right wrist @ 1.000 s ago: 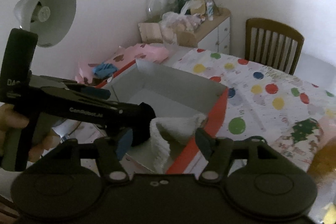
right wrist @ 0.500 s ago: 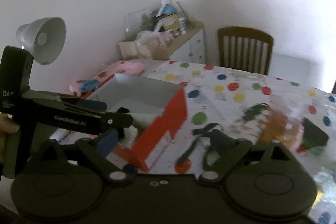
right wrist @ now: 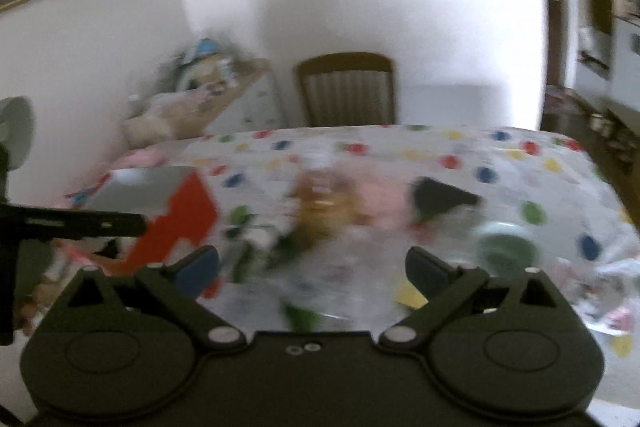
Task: Organize soft objects
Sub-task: 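Move the right gripper to the dog-print paper bag while the left gripper reaches the Christmas towel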
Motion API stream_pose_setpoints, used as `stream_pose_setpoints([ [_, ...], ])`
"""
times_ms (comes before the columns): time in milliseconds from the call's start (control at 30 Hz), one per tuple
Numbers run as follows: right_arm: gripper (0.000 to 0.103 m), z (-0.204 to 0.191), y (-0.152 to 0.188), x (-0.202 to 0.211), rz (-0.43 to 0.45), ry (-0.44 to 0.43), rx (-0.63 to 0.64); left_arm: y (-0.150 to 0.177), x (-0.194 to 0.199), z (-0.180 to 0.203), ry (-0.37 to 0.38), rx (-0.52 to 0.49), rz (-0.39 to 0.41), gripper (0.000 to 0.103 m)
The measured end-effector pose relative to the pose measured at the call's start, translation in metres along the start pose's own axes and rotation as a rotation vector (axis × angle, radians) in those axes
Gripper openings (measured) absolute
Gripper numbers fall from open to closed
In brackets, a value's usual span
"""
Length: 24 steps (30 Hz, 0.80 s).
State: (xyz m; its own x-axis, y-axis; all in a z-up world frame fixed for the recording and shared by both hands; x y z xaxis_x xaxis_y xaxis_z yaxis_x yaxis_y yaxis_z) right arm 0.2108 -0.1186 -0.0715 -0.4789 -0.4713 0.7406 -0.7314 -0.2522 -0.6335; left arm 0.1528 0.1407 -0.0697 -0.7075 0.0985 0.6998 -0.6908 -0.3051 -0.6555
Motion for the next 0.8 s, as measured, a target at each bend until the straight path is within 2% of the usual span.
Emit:
stream_pose_setpoints([
  [300,0.100,0.109,0.024,0.023,-0.007,0.179,-0.089,0.001,-0.043,0.027,-0.056,0.001,-0.039,0.103],
  [600,0.099,0.193,0.042,0.032,-0.023,0.297,-0.154,0.002,-0.101,0.044,-0.154,-0.132,-0.050,0.103],
  [800,0.098,0.241,0.053,0.017,-0.061,0.362,-0.197,0.000,-0.128,0.043,-0.231,-0.203,-0.032,0.103],
])
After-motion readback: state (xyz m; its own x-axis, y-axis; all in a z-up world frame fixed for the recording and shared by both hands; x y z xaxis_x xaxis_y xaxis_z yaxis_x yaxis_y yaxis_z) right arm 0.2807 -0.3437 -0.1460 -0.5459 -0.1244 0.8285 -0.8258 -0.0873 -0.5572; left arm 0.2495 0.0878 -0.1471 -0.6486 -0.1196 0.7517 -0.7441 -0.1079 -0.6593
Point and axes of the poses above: each gripper's, at about its wrist camera, not at the fingertips, and x roughly against the way its jaws point, z to its right, y to its underside, the point moved 9 cm from there along -x, roughly the way its jaws point, and after that the axes turned 5 degrees about -z, right-handed, at the moved point
